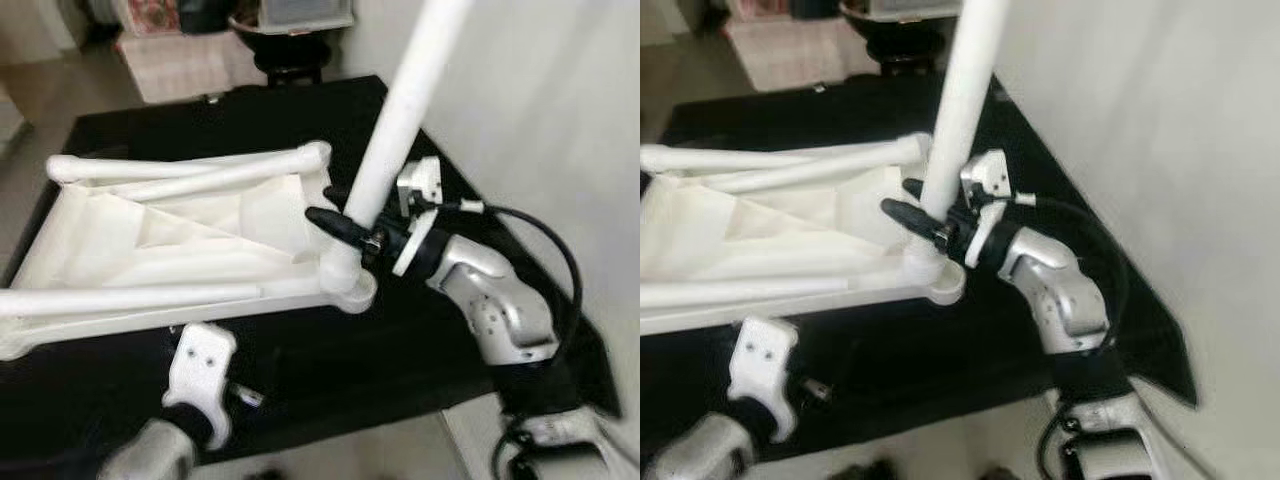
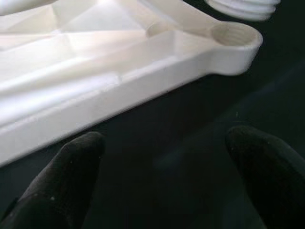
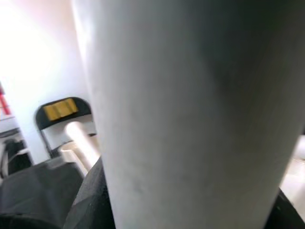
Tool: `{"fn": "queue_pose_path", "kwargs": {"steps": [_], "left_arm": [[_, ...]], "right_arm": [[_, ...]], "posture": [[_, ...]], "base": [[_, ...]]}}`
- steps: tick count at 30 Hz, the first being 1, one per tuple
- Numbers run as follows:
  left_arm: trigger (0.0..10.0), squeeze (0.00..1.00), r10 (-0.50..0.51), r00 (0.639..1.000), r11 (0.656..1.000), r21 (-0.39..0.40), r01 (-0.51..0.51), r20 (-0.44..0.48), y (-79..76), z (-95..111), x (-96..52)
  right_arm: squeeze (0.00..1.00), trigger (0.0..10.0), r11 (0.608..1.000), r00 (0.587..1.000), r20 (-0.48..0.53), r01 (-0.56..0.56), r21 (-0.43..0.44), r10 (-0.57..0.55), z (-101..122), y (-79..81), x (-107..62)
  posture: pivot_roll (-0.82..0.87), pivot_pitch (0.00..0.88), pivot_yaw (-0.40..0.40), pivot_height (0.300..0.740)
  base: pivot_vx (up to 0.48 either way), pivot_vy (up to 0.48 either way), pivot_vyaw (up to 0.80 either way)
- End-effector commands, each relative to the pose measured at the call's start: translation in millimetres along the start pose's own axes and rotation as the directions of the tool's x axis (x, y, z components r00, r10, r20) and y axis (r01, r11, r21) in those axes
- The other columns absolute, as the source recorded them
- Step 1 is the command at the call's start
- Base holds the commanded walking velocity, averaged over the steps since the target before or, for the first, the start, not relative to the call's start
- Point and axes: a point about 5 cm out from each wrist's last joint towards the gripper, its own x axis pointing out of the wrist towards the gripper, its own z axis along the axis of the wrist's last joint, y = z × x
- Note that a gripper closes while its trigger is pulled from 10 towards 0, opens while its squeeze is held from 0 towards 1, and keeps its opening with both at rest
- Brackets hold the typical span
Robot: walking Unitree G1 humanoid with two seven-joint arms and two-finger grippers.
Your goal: Building children table
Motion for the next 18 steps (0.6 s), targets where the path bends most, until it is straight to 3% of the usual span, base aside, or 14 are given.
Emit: {"fn": "queue_pose_path", "kwargs": {"steps": [1,18], "left_arm": [[10.0,0.00,0.014,1.000,1.000,0.015,-0.014,0.000,3.8,-0.7,0.7],[10.0,0.00,0.021,0.999,0.999,0.039,-0.022,0.026,6.7,1.1,3.8]], "right_arm": [[0.00,10.0,1.000,1.000,0.008,-0.001,-0.004,0.001,1.5,1.5,1.1],[0.00,10.0,0.999,0.999,-0.011,0.036,-0.017,-0.036,-1.3,-1.3,3.9]], "posture": [[-0.09,0.184,0.047,0.740],[-0.09,0.189,0.046,0.740]], "base": [[0.000,0.000,0.00],[0.000,0.000,0.00]]}}
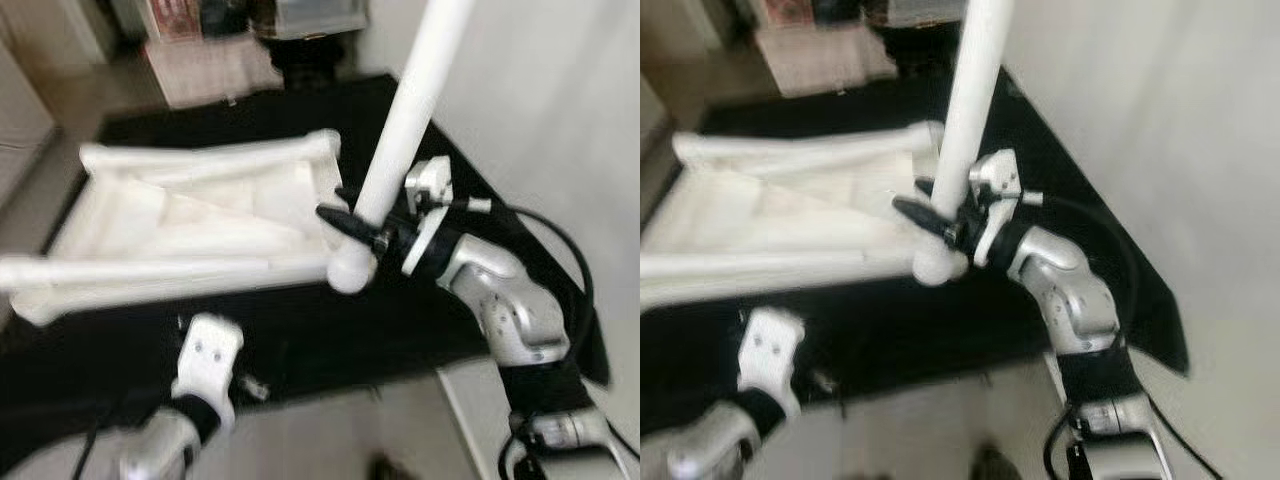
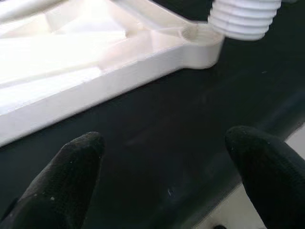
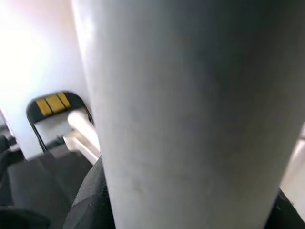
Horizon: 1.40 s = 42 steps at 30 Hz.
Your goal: Building children table
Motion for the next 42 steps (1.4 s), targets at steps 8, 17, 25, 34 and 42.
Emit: {"fn": "queue_pose_path", "kwargs": {"steps": [8,17,25,34,42], "left_arm": [[10.0,0.00,0.014,1.000,1.000,0.003,-0.014,-0.020,2.2,-5.3,-0.9],[10.0,0.00,0.093,0.992,0.994,-0.071,-0.087,0.088,11.6,7.8,-0.8],[10.0,0.00,0.115,0.993,0.993,-0.039,-0.114,0.030,13.3,1.6,0.6],[10.0,0.00,0.068,0.997,0.997,0.021,-0.069,0.041,8.3,2.8,3.4],[10.0,0.00,0.015,0.999,0.997,0.074,-0.018,0.038,0.9,1.4,2.4]], "right_arm": [[0.00,10.0,1.000,1.000,-0.002,-0.005,-0.003,0.005,-1.0,2.3,4.3],[0.00,10.0,1.000,1.000,-0.004,-0.005,-0.002,0.005,-0.8,4.0,6.4],[0.00,10.0,1.000,1.000,-0.006,0.002,-0.002,-0.002,-0.8,2.6,6.7],[0.00,10.0,1.000,0.999,0.040,-0.011,-0.009,0.012,6.3,1.6,8.1],[0.00,10.0,0.993,0.986,0.121,-0.114,-0.034,0.117,21.7,2.7,12.6]], "posture": [[-0.09,0.191,0.044,0.740],[-0.09,0.201,0.032,0.740],[-0.09,0.203,0.032,0.740],[-0.09,0.195,0.035,0.740],[-0.08,0.187,0.034,0.740]], "base": [[0.000,0.000,0.00],[0.213,0.000,0.00],[0.000,0.000,0.00],[0.000,0.000,0.00],[0.000,0.000,0.00]]}}
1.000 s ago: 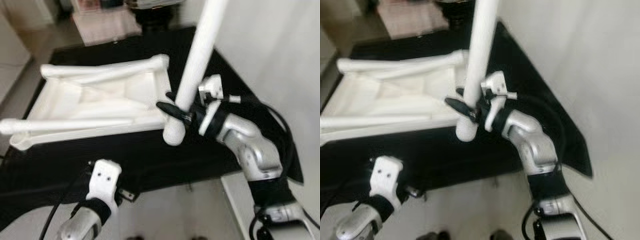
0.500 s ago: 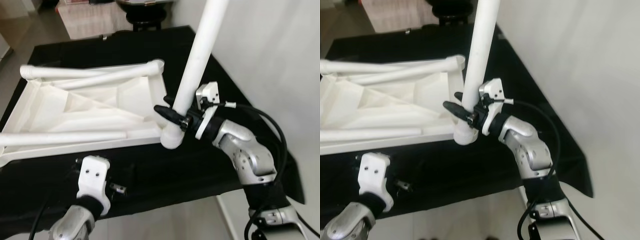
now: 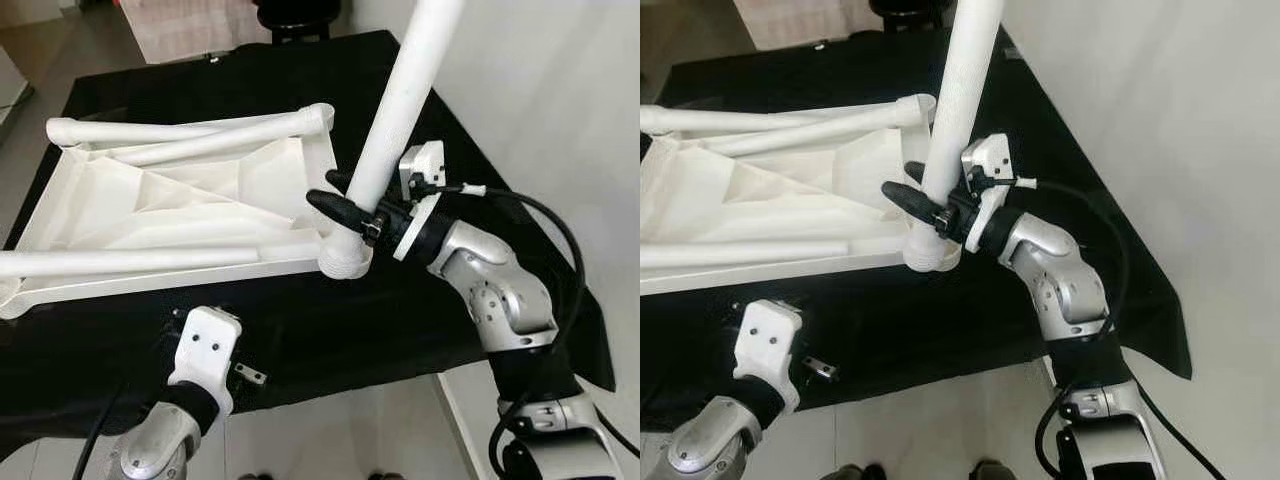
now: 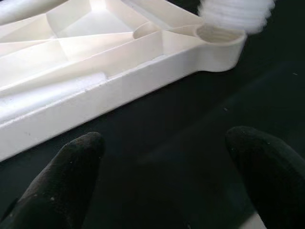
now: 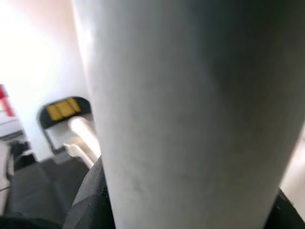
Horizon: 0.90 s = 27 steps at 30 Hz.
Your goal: Building children table
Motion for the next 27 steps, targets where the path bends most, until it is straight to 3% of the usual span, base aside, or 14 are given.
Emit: {"fn": "queue_pose_path", "kwargs": {"steps": [1,5,8,16,22,27], "left_arm": [[10.0,0.00,-0.009,1.000,1.000,0.020,0.009,-0.025,0.7,-5.3,-2.6],[10.0,0.00,-0.020,1.000,0.999,0.040,0.021,-0.021,-1.9,-5.0,-3.0],[10.0,0.00,-0.046,0.999,0.998,0.035,0.046,-0.012,-7.6,-4.5,-2.7],[10.0,0.00,-0.084,0.996,0.996,0.016,0.083,0.018,-16.7,-0.7,0.5],[10.0,0.00,-0.074,0.997,0.997,0.005,0.074,0.029,-13.3,2.7,-2.6],[10.0,0.00,-0.087,0.996,0.995,0.042,0.086,0.026,-7.4,3.3,-0.8]], "right_arm": [[0.00,10.0,1.000,0.999,0.041,-0.027,-0.010,0.028,4.8,1.2,1.4],[0.00,10.0,0.995,0.993,0.067,-0.093,-0.025,0.095,15.0,-3.9,9.7],[0.00,10.0,0.991,0.991,0.033,-0.126,-0.050,0.128,14.6,-14.0,20.6],[0.00,10.0,0.982,0.984,0.013,-0.178,-0.060,0.179,17.1,-22.9,29.7],[0.00,10.0,0.944,0.944,0.061,-0.318,-0.091,0.324,39.8,-17.2,40.2],[0.00,10.0,0.877,0.881,0.051,-0.461,-0.133,0.471,53.5,-15.8,44.7]], "posture": [[-0.08,0.187,0.034,0.740],[-0.07,0.186,0.029,0.740],[-0.06,0.194,0.019,0.740],[-0.07,0.225,-0.016,0.740],[-0.07,0.244,0.011,0.740],[-0.06,0.273,0.019,0.740]], "base": [[0.000,0.000,0.00],[0.000,0.000,0.00],[0.000,0.000,0.00],[0.000,0.000,0.00],[0.000,0.000,0.00],[0.000,0.000,0.00]]}}
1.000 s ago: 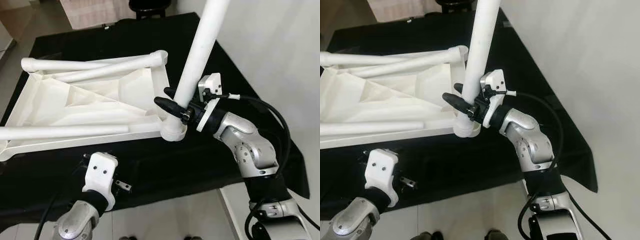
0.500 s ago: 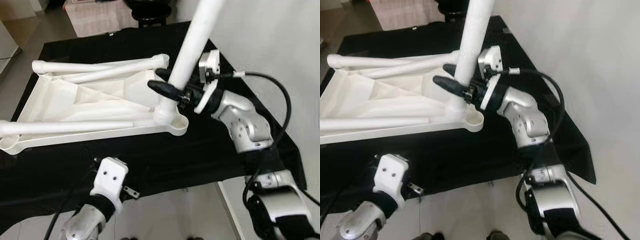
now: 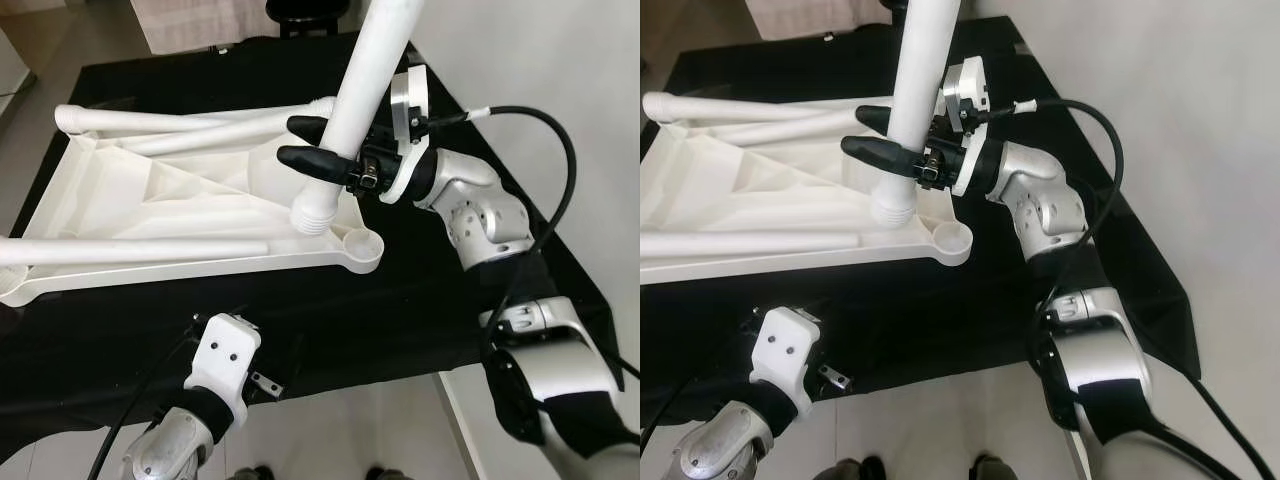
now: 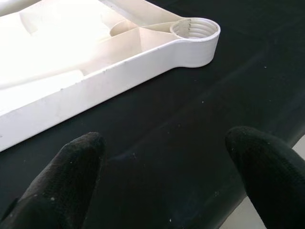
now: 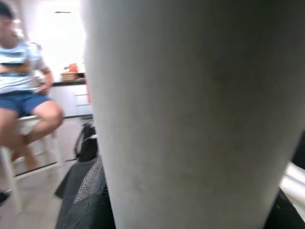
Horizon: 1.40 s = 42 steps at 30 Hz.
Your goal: Building children table
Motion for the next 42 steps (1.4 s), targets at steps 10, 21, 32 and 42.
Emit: {"fn": "queue_pose_path", "kwargs": {"steps": [10,21,32,42], "left_arm": [[10.0,0.00,-0.085,0.996,0.996,0.035,0.085,0.011,2.7,5.0,-4.3],[10.0,0.00,-0.131,0.991,0.991,0.044,0.130,0.024,-4.6,11.8,-15.8],[10.0,0.00,-0.098,0.995,0.995,-0.007,0.098,0.030,-8.1,14.3,-24.9],[10.0,0.00,-0.089,0.995,0.996,-0.022,0.090,0.037,-10.5,16.2,-29.5]], "right_arm": [[0.00,10.0,0.971,0.972,0.036,-0.229,-0.069,0.232,21.3,8.4,20.8],[0.00,10.0,0.942,0.947,-0.071,-0.320,-0.103,0.314,35.4,-1.0,7.5],[0.00,10.0,0.962,0.958,-0.184,-0.243,-0.127,0.218,37.4,-13.0,-5.6],[0.00,10.0,0.966,0.959,-0.182,-0.237,-0.108,0.215,42.4,-13.5,-25.4]], "posture": [[-0.04,0.322,0.052,0.740],[-0.01,0.390,0.051,0.740],[0.00,0.437,0.047,0.740],[0.00,0.451,0.059,0.740]], "base": [[0.000,0.000,0.00],[0.000,0.000,0.00],[0.000,0.000,0.00],[0.000,0.000,0.00]]}}
